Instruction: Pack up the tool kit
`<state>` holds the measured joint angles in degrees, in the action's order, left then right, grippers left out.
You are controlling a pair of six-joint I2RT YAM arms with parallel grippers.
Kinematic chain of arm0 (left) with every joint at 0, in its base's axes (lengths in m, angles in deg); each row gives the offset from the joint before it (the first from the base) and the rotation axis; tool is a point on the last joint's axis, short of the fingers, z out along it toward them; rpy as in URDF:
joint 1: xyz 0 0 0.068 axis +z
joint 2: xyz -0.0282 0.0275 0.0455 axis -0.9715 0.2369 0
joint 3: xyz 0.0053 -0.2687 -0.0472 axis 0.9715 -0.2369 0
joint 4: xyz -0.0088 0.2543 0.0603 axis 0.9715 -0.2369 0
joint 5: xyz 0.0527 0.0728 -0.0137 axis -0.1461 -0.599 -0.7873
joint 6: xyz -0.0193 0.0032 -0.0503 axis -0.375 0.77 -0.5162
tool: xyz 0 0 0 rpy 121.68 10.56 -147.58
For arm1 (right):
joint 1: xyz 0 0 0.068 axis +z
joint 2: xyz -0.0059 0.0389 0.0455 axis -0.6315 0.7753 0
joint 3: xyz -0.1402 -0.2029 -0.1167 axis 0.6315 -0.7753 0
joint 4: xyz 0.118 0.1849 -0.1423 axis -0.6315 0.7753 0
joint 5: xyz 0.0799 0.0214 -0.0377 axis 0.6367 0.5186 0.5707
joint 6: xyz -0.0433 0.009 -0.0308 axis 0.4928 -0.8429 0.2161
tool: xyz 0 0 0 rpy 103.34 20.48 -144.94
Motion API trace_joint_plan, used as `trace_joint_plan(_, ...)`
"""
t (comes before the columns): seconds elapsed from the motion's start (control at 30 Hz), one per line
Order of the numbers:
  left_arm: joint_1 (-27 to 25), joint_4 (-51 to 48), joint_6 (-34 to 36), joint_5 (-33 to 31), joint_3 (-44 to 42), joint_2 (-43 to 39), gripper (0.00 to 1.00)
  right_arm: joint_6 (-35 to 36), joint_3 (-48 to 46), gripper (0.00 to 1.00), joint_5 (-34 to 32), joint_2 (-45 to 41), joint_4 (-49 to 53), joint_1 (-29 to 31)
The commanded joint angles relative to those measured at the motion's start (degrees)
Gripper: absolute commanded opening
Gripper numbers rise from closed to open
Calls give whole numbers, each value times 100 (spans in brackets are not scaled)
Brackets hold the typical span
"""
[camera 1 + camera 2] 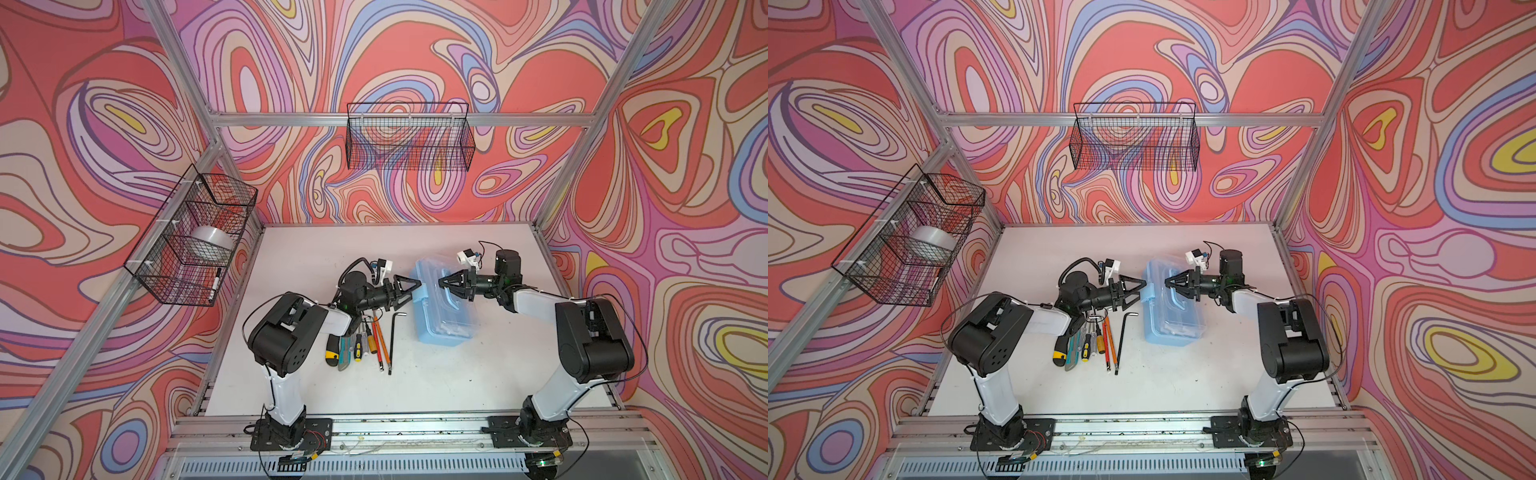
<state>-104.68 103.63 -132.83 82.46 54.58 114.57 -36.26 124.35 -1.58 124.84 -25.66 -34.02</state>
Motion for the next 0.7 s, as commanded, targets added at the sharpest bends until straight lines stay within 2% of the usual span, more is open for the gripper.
trace_joint_plan(0.0, 29, 1275, -14, 244, 271, -681, 81, 787, -332, 0, -1101, 538, 811, 12)
trace_joint_plan(0.1, 93, 1273, 53, 252, 206, -644, 81, 807, -316, 0, -1127, 474, 849, -4)
trace_joint_plan(0.27, 592, 1205, -98, 109, -92, -275, 81, 901, -245, 0, -1281, 190, 1050, -20)
trace_joint_plan(0.4, 907, 759, 82, -58, -271, -21, 80, 1242, 45, 0, -1619, -132, 1732, -15)
trace_joint_plan(0.47, 901, 122, 444, -178, -242, -129, 80, 1311, 172, 0, -1815, -307, 1978, -11)
trace_joint_plan(0.57, 877, -1529, 1241, -508, -70, -473, 80, 1698, 685, 0, -2562, -525, 3080, 149)
trace_joint_plan(0.67, 818, -2842, 1918, -766, 205, -782, 82, 1899, 1080, 0, -3293, -551, 3747, 443)
